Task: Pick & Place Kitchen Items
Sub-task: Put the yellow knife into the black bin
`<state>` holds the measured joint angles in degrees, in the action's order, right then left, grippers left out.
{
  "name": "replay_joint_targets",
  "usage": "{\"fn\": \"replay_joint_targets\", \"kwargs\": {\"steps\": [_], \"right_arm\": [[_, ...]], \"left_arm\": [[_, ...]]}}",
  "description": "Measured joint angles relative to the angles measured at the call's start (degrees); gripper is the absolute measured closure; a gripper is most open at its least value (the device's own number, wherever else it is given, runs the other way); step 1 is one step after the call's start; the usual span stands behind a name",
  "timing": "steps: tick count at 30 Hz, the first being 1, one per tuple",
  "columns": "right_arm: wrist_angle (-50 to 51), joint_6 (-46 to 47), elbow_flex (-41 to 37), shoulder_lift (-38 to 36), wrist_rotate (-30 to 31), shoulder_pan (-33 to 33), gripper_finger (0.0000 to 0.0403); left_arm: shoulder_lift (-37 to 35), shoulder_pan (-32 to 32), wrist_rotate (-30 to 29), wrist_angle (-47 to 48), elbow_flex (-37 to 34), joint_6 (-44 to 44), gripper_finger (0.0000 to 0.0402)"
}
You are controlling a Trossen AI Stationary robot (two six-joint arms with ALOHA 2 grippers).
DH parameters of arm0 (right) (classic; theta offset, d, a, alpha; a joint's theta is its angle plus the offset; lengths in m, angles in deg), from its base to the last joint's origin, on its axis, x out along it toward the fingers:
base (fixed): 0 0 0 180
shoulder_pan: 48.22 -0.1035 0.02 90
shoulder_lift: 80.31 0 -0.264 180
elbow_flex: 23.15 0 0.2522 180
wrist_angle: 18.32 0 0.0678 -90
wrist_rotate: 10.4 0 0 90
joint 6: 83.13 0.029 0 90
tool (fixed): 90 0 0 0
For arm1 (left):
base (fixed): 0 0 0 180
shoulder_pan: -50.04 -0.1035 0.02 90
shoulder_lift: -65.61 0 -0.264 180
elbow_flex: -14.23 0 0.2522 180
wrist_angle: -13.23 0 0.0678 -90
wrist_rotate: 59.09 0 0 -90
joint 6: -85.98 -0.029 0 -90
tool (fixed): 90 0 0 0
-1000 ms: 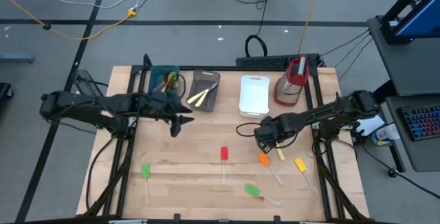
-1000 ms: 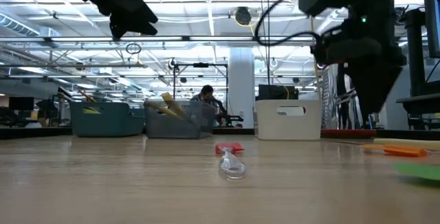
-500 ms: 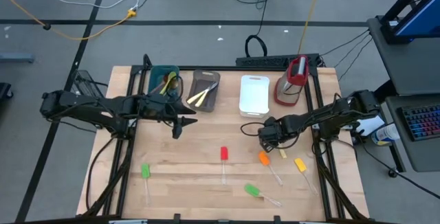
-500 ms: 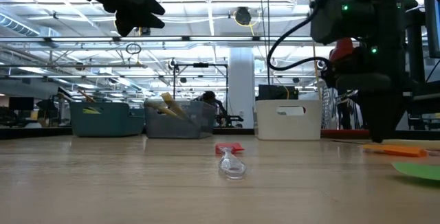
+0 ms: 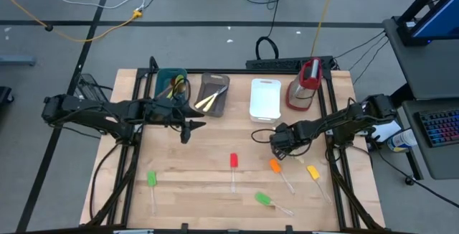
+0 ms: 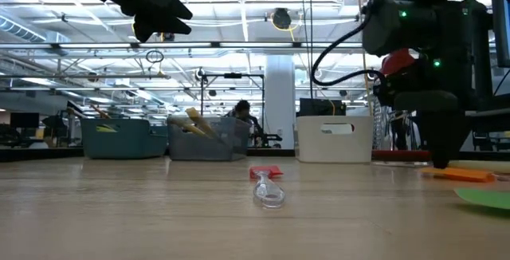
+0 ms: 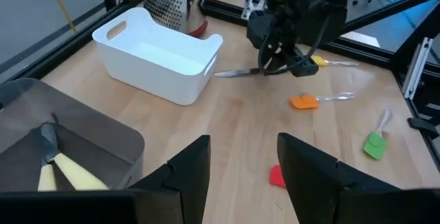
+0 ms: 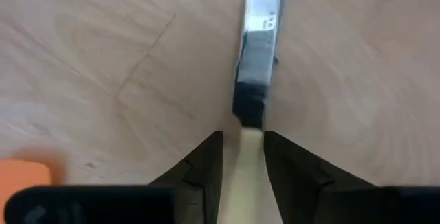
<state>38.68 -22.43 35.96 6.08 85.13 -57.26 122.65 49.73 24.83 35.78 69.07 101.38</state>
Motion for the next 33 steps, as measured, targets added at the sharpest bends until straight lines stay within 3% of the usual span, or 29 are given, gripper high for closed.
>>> {"fn": "replay_joint_targets", "kwargs": {"steps": [16, 20, 29, 33], "right_arm": [[-1.44, -0.77, -2.0, -3.07, -1.31, -0.04, 0.027], [-6.1, -1.91, -3.73, -2.93, -3.26, -0.07, 0.0273], [-5.52, -9.51, -3.74, -4.9, -4.32, -0.04, 0.0277], [-5.69, -9.49, -4.57, -4.65, -4.21, -0.07, 0.0297]], "left_arm": [[0.0, -0.04, -0.02, 0.39, 0.02, 0.07, 0.0229], [0.0, -0.02, -0.02, 0.42, 0.02, -0.13, 0.0229], [0.0, -0.02, -0.03, 0.62, 0.02, -0.24, 0.0229], [0.0, -0.02, -0.02, 0.5, 0.02, -0.22, 0.0229]]}}
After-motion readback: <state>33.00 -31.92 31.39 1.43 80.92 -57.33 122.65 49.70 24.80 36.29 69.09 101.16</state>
